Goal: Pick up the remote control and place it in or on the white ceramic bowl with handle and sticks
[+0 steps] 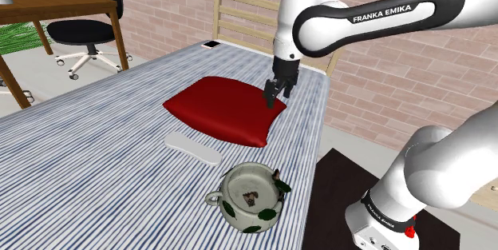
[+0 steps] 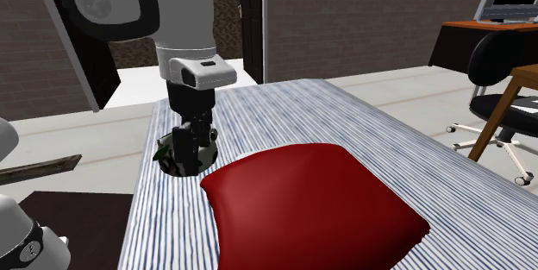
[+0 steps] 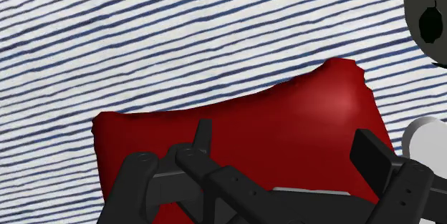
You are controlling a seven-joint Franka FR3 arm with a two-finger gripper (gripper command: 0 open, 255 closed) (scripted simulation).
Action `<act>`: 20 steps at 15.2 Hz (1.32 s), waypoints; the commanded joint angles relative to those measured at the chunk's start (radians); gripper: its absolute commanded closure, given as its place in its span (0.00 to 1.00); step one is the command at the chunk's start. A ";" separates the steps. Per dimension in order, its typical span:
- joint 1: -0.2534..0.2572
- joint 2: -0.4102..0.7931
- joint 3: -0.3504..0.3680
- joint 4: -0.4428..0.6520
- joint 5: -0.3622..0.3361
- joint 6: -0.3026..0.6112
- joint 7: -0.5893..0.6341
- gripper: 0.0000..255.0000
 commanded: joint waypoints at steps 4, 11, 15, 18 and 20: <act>0.033 0.149 0.042 0.061 0.010 0.102 0.014 0.00; 0.080 0.372 0.097 0.194 -0.008 0.208 0.043 0.00; 0.111 0.500 0.122 0.290 -0.034 0.249 0.063 0.00; 0.138 0.597 0.137 0.371 -0.058 0.270 0.078 0.00; 0.158 0.662 0.145 0.430 -0.075 0.279 0.086 0.00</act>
